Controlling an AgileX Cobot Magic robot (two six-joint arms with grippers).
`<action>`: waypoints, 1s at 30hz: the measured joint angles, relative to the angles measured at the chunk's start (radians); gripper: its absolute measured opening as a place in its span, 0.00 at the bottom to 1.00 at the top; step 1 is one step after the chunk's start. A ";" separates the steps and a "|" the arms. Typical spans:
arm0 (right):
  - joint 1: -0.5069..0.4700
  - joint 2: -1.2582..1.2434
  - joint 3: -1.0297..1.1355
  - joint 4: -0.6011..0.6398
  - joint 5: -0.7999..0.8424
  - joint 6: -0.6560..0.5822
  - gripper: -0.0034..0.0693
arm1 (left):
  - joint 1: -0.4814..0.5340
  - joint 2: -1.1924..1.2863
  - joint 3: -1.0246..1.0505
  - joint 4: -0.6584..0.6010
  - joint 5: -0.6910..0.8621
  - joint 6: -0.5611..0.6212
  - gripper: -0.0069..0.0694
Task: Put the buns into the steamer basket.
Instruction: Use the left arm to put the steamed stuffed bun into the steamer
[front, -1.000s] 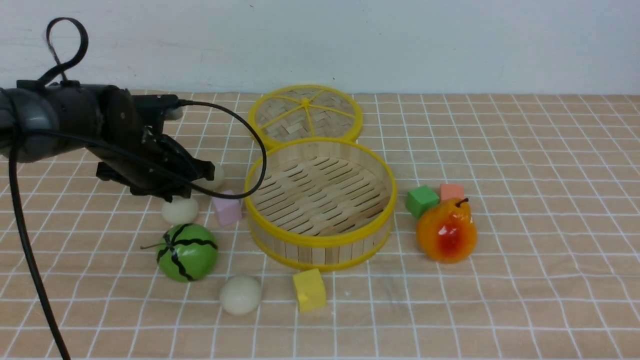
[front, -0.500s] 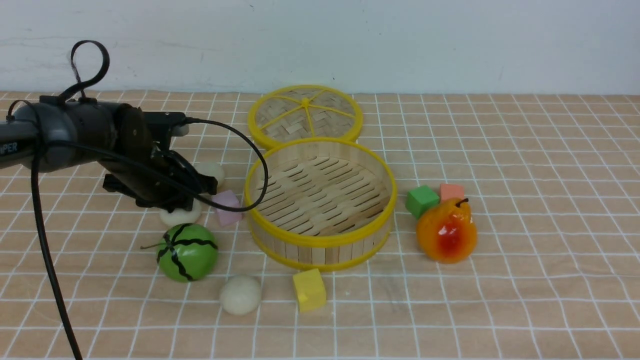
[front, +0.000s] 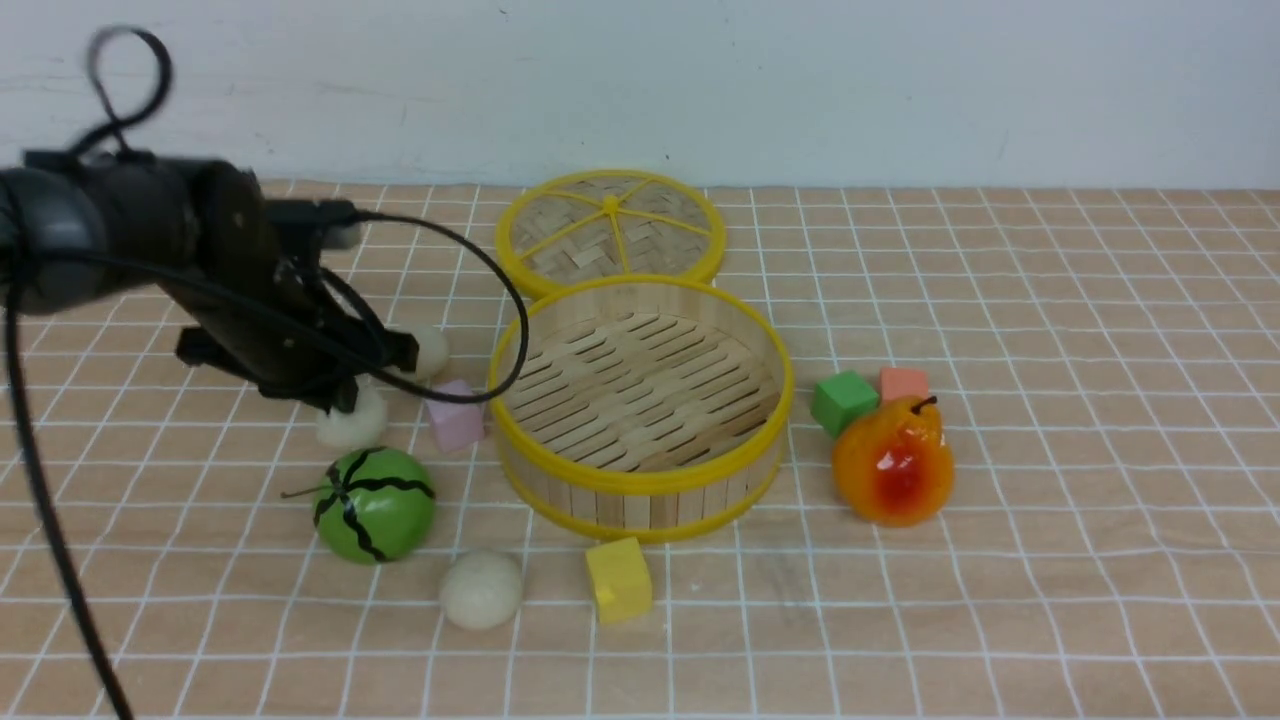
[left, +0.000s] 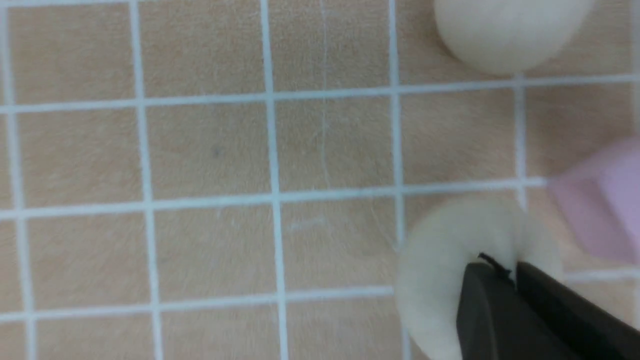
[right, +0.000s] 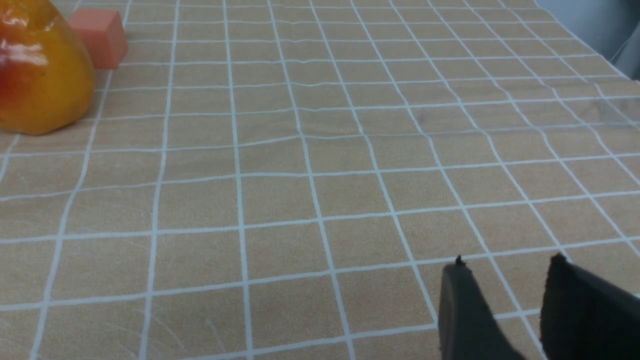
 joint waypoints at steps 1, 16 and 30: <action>0.000 0.000 0.000 -0.001 0.000 0.000 0.38 | 0.000 -0.049 0.000 -0.028 0.035 0.038 0.08; 0.000 0.000 0.000 -0.001 0.000 0.000 0.38 | -0.192 -0.166 -0.066 -0.355 0.032 0.297 0.08; 0.000 0.000 0.000 -0.001 0.000 0.000 0.38 | -0.253 0.093 -0.092 -0.415 -0.118 0.271 0.10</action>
